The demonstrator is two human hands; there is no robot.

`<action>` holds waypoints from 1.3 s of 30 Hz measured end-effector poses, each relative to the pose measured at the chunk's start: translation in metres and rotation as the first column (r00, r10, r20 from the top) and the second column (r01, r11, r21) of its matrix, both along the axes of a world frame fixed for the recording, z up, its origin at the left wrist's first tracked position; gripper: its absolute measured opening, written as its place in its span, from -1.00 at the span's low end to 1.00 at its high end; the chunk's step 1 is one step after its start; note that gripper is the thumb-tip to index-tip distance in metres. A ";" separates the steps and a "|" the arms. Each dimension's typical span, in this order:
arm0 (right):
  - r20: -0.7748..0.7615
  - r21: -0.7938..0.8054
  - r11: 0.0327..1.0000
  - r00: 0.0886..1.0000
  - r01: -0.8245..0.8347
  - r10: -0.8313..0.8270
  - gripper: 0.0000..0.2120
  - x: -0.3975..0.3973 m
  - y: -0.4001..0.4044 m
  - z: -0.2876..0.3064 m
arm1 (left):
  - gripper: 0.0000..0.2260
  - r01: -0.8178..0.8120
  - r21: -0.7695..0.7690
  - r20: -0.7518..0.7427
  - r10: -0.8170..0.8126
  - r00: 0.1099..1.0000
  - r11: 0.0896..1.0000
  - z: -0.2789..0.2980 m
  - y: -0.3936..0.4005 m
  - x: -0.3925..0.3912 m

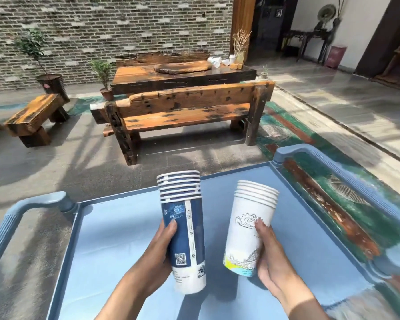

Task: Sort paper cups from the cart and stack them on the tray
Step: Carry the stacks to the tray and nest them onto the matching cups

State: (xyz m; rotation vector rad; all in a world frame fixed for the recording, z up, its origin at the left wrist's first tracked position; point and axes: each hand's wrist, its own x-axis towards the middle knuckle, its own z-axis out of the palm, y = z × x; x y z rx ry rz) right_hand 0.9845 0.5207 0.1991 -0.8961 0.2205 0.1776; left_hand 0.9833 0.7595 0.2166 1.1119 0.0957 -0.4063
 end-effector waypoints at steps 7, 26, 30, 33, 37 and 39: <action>-0.054 -0.077 0.935 0.935 0.347 -0.351 -0.48 -0.062 -0.049 0.008 | -0.48 0.204 0.102 0.127 -0.217 0.968 0.974 0.000 -0.055 0.002; 0.211 -0.396 -0.139 -0.057 0.907 -0.976 -0.34 -0.547 -0.084 0.054 | -0.57 0.965 0.162 0.280 -0.947 0.156 0.207 0.002 -0.346 -0.291; 0.259 -0.389 -0.306 -0.216 0.869 -0.941 -0.31 -0.649 -0.070 0.054 | -0.55 0.986 0.164 0.304 -0.951 -0.050 0.000 0.006 -0.381 -0.401; 0.242 -0.351 -0.388 -0.317 0.852 -0.917 -0.28 -0.716 -0.067 0.050 | -0.53 0.981 0.168 0.312 -0.938 -0.149 -0.100 0.012 -0.397 -0.477; 0.232 -0.339 -0.414 -0.351 0.845 -0.907 -0.32 -0.800 -0.070 0.048 | -0.61 0.970 0.186 0.321 -0.924 -0.209 -0.155 0.025 -0.413 -0.575; 0.232 -0.345 -0.401 -0.336 0.849 -0.913 -0.34 -0.831 -0.076 0.050 | -0.63 0.966 0.195 0.312 -0.923 -0.226 -0.170 0.029 -0.422 -0.611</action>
